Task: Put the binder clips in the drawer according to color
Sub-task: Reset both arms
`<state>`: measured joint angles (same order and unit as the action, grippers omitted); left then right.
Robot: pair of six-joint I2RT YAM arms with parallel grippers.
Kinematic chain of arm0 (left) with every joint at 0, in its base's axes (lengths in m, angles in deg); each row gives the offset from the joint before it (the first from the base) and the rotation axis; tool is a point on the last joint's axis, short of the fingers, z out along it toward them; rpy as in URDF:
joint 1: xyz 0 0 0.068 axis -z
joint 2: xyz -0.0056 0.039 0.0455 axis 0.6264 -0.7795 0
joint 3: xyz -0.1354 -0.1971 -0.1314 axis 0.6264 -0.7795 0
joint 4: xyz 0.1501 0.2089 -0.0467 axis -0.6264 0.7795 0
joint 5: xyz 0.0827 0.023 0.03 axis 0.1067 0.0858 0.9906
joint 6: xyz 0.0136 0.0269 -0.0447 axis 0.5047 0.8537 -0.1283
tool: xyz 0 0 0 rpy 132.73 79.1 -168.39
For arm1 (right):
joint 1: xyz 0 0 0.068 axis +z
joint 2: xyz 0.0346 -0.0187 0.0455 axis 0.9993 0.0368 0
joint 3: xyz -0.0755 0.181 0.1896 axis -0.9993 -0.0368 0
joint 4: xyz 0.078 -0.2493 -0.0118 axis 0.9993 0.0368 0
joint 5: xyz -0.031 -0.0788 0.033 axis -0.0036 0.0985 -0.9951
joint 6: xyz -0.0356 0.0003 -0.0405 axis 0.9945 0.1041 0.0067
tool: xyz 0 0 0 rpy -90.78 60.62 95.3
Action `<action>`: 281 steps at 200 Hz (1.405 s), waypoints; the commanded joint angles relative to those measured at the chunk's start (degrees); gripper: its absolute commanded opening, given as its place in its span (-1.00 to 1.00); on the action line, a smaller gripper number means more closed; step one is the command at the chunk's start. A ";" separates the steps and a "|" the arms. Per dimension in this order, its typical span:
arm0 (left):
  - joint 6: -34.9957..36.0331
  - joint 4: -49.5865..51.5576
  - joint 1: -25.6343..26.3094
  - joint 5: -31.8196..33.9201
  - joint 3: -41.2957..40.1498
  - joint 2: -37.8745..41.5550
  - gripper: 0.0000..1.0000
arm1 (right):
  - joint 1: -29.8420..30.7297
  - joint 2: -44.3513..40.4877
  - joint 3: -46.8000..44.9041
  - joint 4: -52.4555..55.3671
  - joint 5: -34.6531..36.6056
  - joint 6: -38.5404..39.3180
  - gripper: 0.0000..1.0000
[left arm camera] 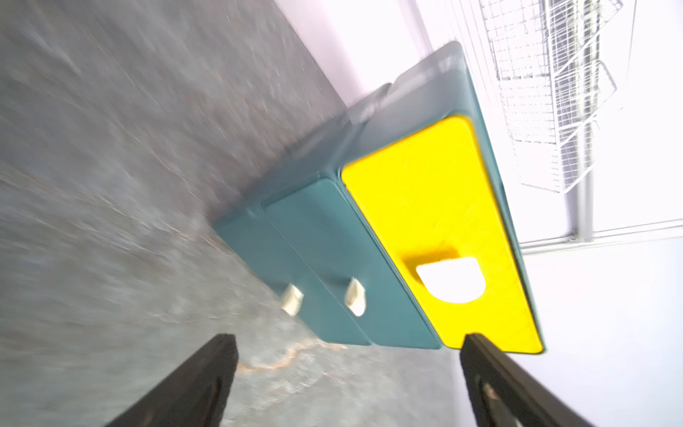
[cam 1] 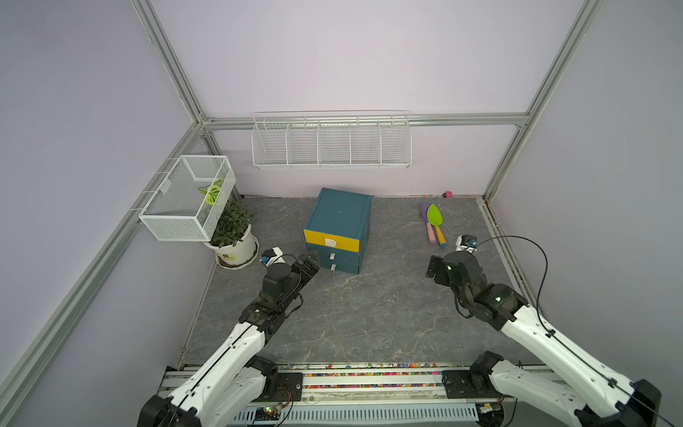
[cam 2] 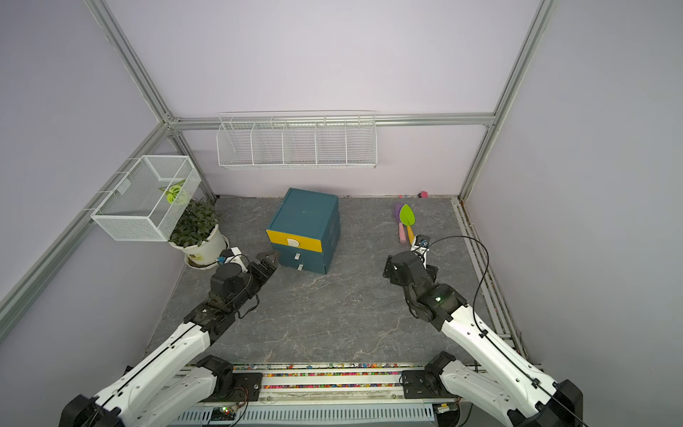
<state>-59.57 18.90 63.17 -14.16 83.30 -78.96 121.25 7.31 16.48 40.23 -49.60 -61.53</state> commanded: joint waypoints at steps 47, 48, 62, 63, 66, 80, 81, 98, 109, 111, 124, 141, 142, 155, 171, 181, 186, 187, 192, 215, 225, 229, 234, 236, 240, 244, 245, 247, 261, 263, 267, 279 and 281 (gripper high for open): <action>20.15 9.10 -1.98 49.35 9.80 -16.92 0.99 | -11.61 11.69 -12.66 -36.13 10.20 20.71 0.98; 21.31 7.51 -2.06 49.17 9.41 -17.03 0.99 | -11.90 11.76 -12.96 -36.57 9.69 20.99 0.98; 27.18 -2.93 -5.56 44.14 5.81 -18.55 1.00 | -15.08 14.83 -16.97 -47.72 5.55 24.99 0.99; 27.59 -3.52 -5.92 43.54 5.61 -18.68 1.00 | -15.22 15.09 -17.22 -48.87 5.35 25.24 0.99; 29.29 -5.77 -6.82 41.18 5.06 -19.13 0.99 | -15.74 15.63 -17.34 -50.44 4.82 26.45 0.99; 36.62 -12.62 -10.80 29.55 4.45 -21.08 1.00 | -17.22 18.34 -15.26 -49.14 2.95 29.34 0.99; 36.84 -12.62 -11.00 29.08 4.58 -21.22 1.00 | -17.34 18.47 -15.09 -49.31 2.86 29.66 0.99; 42.30 -16.34 -12.40 27.74 5.82 -24.76 1.00 | -19.39 22.46 -15.92 -55.53 -0.05 33.18 0.99; 46.34 -22.29 -13.01 26.29 4.77 -27.30 1.00 | -20.09 24.53 -15.44 -56.05 -0.53 34.40 0.99; 46.69 -23.27 -13.18 26.18 4.46 -27.54 1.00 | -20.27 24.80 -15.50 -56.38 -0.93 34.64 0.99; 48.50 -29.40 -14.01 25.46 2.72 -30.20 1.00 | -21.14 26.49 -16.87 -60.33 -1.97 35.71 0.99; 49.73 -33.41 -15.03 23.16 1.32 -32.18 1.00 | -22.64 28.54 -20.96 -69.43 -4.17 36.12 0.99; 49.90 -33.65 -15.09 22.90 1.17 -32.31 1.00 | -22.73 28.71 -21.24 -69.96 -4.30 36.12 0.99; 50.86 -38.10 -15.74 21.08 -0.83 -33.51 1.00 | -23.49 30.82 -23.49 -75.79 -6.16 35.97 0.99; 51.65 -39.81 -16.50 18.68 -1.59 -33.59 1.00 | -23.82 32.44 -25.02 -80.73 -7.24 36.32 0.99; 51.88 -42.54 -16.88 18.80 -2.50 -34.22 1.00 | -24.04 31.87 -24.55 -79.27 -7.55 36.04 0.99; 51.91 -45.59 -17.15 18.89 -3.67 -34.99 1.00 | -24.04 31.55 -24.50 -78.43 -7.66 35.76 0.99; 51.91 -46.21 -17.16 18.92 -4.01 -35.12 1.00 | -24.09 31.53 -24.55 -78.37 -7.76 35.72 0.99; 52.20 -51.10 -17.55 18.84 -5.64 -36.30 1.00 | -24.16 31.35 -25.02 -78.58 -8.27 35.55 0.99; 51.25 -51.52 -17.70 19.03 -6.67 -35.62 1.00 | -24.44 37.39 -29.57 -93.86 -9.17 37.10 0.99; 50.94 -51.23 -18.00 18.77 -6.62 -35.36 1.00 | -24.18 38.36 -29.36 -96.78 -9.28 38.02 0.99; 50.80 -51.54 -18.17 18.57 -6.75 -35.46 1.00 | -24.22 37.19 -28.67 -93.12 -9.23 37.48 0.99; 50.41 -51.13 -18.49 18.23 -6.87 -35.28 1.00 | -24.29 35.78 -27.32 -88.43 -9.37 36.84 0.99; 50.28 -51.08 -18.60 17.99 -6.93 -35.24 1.00 | -24.31 35.22 -26.68 -86.19 -9.31 36.46 0.99; 50.03 -51.22 -18.89 17.46 -7.03 -35.11 1.00 | -24.42 34.26 -25.65 -82.16 -9.48 35.69 0.99; 49.94 -51.34 -19.20 16.94 -7.02 -35.15 1.00 | -24.77 34.23 -25.05 -80.37 -10.38 35.44 0.99; 49.91 -51.24 -19.29 16.84 -7.04 -35.16 1.00 | -24.89 34.28 -24.91 -80.40 -10.62 35.48 0.99; 49.92 -51.05 -19.35 16.59 -6.93 -35.23 1.00 | -25.01 34.73 -24.70 -80.62 -10.90 35.68 0.99; 49.74 -49.65 -19.79 15.38 -5.83 -35.76 1.00 | -25.40 35.26 -24.42 -81.06 -11.31 35.56 0.99; 49.67 -49.40 -19.87 15.26 -5.70 -35.77 1.00 | -25.40 35.09 -24.27 -80.52 -11.36 35.53 0.99; 49.46 -48.95 -20.09 14.77 -5.59 -35.77 1.00 | -25.45 34.90 -24.11 -79.71 -11.42 35.30 0.99; 48.98 -47.68 -21.13 13.03 -4.81 -36.12 1.00 | -25.56 35.05 -24.07 -79.96 -11.46 35.29 0.99; 48.83 -47.50 -21.31 12.74 -4.79 -36.06 1.00 | -25.48 35.04 -24.07 -79.85 -11.44 35.33 0.99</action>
<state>-9.52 -29.95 43.45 2.56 76.57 -114.72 96.16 43.37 -8.17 -41.47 -59.86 -25.45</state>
